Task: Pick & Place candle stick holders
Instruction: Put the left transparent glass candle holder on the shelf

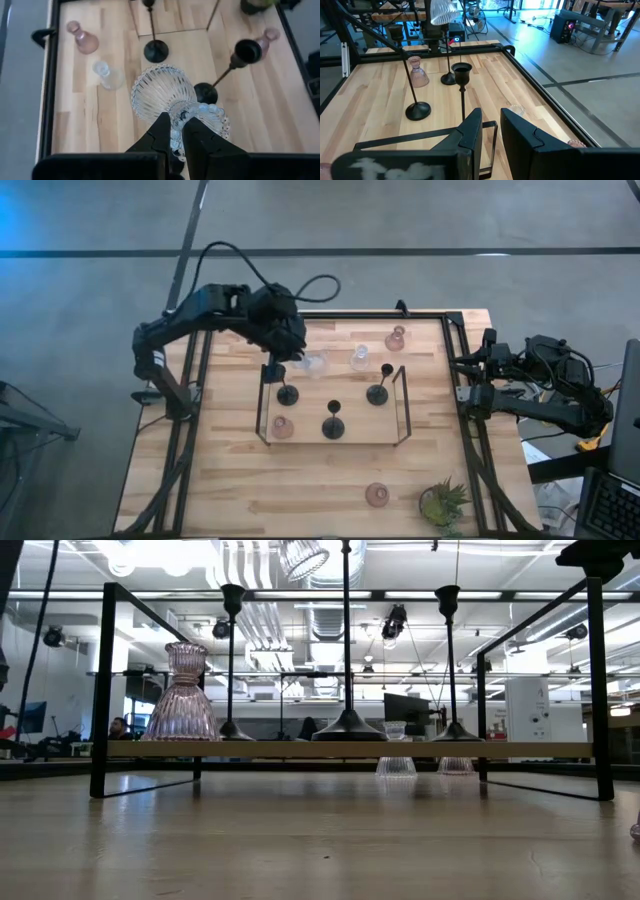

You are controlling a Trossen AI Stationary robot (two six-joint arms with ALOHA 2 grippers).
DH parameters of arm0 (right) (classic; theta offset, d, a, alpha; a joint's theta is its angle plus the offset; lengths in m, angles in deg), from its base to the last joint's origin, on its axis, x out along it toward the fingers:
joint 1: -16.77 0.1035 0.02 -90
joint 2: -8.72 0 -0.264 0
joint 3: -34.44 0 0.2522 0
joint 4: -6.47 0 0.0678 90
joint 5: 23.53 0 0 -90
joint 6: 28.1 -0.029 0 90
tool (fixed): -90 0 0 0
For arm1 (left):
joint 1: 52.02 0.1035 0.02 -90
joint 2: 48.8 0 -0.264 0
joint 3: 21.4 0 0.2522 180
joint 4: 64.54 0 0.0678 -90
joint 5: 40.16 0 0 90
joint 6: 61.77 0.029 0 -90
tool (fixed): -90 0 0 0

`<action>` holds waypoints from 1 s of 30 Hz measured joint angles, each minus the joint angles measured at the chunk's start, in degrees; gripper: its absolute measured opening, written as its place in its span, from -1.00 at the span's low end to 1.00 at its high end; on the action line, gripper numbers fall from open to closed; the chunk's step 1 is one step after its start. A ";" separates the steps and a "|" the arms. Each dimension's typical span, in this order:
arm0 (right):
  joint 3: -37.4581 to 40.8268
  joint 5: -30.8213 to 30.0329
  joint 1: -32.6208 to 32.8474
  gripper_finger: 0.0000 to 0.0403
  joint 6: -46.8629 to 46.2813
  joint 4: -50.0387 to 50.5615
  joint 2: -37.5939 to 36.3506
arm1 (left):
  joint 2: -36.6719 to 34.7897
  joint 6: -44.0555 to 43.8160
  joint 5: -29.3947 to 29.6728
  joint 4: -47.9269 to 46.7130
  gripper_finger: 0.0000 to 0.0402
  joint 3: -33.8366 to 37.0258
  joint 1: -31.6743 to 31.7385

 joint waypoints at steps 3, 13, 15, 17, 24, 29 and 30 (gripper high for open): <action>0.00 0.00 0.00 -0.69 0.00 -0.01 -0.02 | 0.89 3.45 -0.01 0.06 -0.85 0.02 -0.56; 0.00 0.00 0.00 -0.69 0.00 -0.01 0.00 | 4.39 13.54 0.02 -3.00 -0.85 0.09 -2.40; 0.00 0.00 0.00 -0.69 0.00 -0.01 0.00 | 4.83 14.24 -0.01 -3.41 -0.85 0.09 -2.44; 0.00 0.00 -0.01 -0.69 0.00 -0.01 -0.01 | 5.32 14.63 -0.03 -3.74 -0.85 0.15 -2.46; 0.00 0.00 0.00 -0.69 0.00 0.00 -0.02 | 8.33 17.45 0.06 -5.30 -0.85 0.27 -3.16; 0.00 0.00 -0.01 -0.69 0.00 0.00 0.00 | 10.25 17.47 0.30 -6.03 -0.85 0.28 -3.31; 0.01 0.00 -0.01 -0.69 0.00 -0.01 0.00 | 10.73 17.47 0.47 -6.00 -0.85 0.28 -3.43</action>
